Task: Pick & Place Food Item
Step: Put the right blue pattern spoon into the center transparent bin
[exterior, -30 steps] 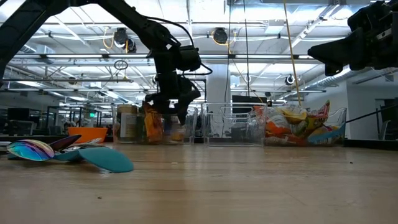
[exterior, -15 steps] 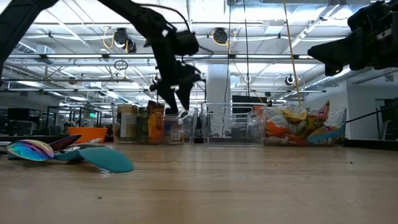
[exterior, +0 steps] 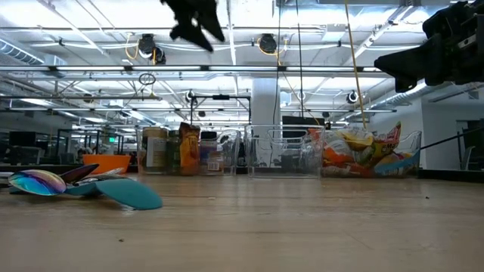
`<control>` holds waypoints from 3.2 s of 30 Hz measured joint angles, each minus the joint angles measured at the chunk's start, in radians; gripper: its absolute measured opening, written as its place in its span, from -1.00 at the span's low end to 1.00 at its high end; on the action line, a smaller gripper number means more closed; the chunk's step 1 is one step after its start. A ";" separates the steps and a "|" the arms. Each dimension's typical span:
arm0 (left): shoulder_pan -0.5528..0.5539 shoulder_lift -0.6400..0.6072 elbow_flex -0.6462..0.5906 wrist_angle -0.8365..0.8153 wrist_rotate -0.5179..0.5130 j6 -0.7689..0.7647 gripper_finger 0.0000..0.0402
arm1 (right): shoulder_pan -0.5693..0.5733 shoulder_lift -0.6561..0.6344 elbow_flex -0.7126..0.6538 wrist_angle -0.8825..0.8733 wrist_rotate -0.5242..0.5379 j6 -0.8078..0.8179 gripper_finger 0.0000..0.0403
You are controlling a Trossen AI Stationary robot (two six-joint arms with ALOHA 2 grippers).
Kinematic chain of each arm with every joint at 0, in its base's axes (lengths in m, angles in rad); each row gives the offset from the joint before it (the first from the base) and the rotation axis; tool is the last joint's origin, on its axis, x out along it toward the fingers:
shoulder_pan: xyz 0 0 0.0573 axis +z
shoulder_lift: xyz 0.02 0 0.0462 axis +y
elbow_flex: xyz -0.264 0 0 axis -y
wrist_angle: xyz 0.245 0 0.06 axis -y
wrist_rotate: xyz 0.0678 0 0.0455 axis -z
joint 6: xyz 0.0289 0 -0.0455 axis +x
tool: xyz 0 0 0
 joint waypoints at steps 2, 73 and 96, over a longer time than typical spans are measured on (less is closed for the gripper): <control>-0.066 -0.038 0.000 -0.007 0.000 0.010 0.33 | 0.000 0.000 0.000 0.000 0.000 0.000 -0.79; -0.808 -0.552 -0.835 0.367 -0.290 -0.379 0.14 | 0.000 0.000 0.000 0.000 0.000 0.000 -0.79; -0.669 -0.142 -0.835 -0.050 -0.085 -0.963 0.32 | 0.000 0.000 0.000 0.000 0.000 0.000 -0.79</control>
